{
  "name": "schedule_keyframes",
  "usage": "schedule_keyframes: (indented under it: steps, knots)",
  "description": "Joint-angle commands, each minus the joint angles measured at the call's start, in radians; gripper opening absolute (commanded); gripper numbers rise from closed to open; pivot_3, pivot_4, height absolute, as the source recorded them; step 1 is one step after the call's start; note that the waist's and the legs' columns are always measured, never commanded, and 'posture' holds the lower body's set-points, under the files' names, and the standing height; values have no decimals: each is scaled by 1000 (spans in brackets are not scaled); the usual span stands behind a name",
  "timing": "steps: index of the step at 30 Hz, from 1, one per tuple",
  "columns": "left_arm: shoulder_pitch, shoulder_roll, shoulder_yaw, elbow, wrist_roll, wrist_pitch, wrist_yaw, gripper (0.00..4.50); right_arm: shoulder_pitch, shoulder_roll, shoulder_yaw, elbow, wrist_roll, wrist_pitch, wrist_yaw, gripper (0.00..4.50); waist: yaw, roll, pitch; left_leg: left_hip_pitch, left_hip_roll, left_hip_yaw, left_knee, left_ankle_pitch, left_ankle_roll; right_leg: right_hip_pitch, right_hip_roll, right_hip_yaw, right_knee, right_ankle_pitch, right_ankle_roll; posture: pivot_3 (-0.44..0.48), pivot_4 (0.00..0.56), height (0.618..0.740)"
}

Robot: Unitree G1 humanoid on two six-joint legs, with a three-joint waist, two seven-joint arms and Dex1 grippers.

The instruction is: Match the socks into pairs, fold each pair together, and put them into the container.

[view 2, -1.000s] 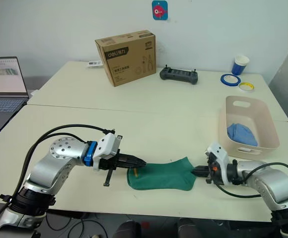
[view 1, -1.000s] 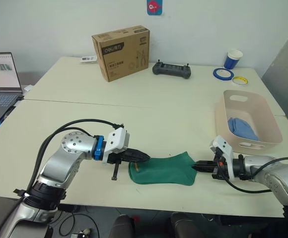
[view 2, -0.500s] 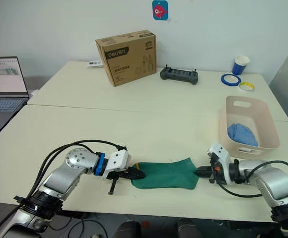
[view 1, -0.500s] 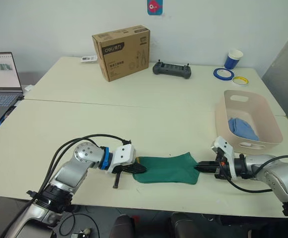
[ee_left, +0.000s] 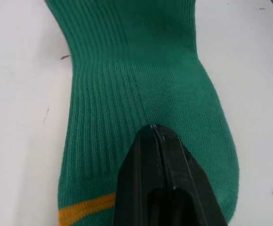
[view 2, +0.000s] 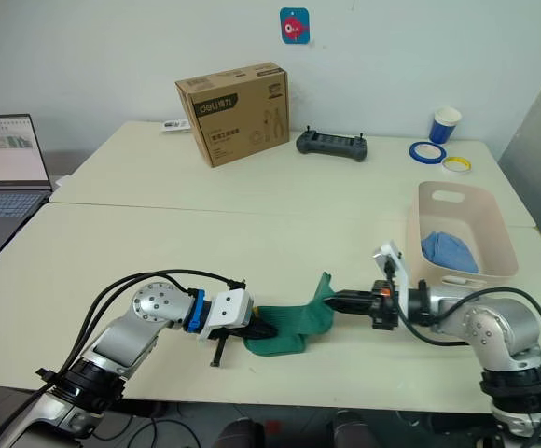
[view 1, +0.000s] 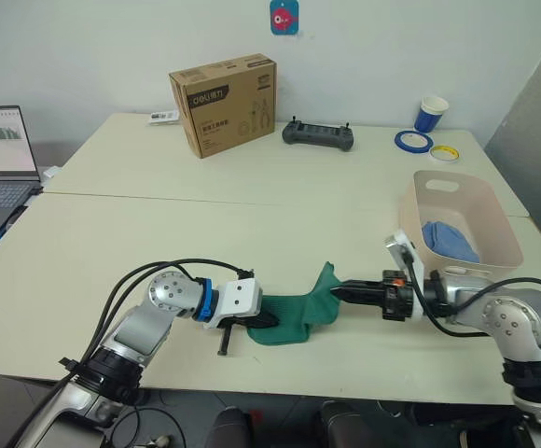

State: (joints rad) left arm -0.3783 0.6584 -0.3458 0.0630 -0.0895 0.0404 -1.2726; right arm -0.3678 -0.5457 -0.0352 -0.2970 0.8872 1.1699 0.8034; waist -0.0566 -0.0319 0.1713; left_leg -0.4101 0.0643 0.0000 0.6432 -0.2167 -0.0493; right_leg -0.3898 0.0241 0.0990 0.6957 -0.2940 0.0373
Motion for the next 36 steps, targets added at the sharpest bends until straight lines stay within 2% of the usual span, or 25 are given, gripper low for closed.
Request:
schedule_keyframes:
  steps: [1,8,18,22,28,31,34,36]
  knots:
    - [11,21,-24,40,48,32,2,0,-23,20,22,-22,12,11,-29,57,0,0,0,0,0,0,0,0,0,0,0,0,0,0,0,0,150,740]
    - [-16,20,-19,57,49,36,3,0,-64,91,171,45,-50,-31,4,57,-2,0,0,1,0,0,-1,0,0,0,0,0,0,0,0,0,150,740]
    - [-21,21,-16,63,51,37,9,0,-104,141,234,113,-109,-77,26,57,-2,0,0,1,0,0,-1,0,0,0,0,0,0,0,-1,0,150,740]
    - [-26,20,-16,71,53,33,12,0,-92,147,234,109,-115,-92,24,1155,-3,0,0,1,0,0,-1,0,0,0,0,0,0,-1,-1,0,150,740]
    - [-46,12,-19,98,57,23,12,0,-90,163,169,58,-25,-44,28,3277,-2,0,0,1,0,0,-1,0,0,0,0,0,0,-1,-2,0,150,740]
    - [-49,9,-21,105,58,16,14,0,-69,137,143,10,32,-16,48,3277,-2,0,0,1,0,0,-2,0,0,0,0,0,0,-1,-2,0,150,740]
    - [-42,14,-18,95,53,20,11,0,-37,59,193,-11,-113,-166,63,3277,-2,0,0,1,0,0,-2,0,0,0,0,0,-1,-2,-3,0,150,740]
    - [-35,19,-17,88,50,20,9,0,-20,41,220,9,-210,-278,51,2911,-3,0,0,1,0,0,-2,0,0,0,0,0,-2,-3,-6,0,150,740]
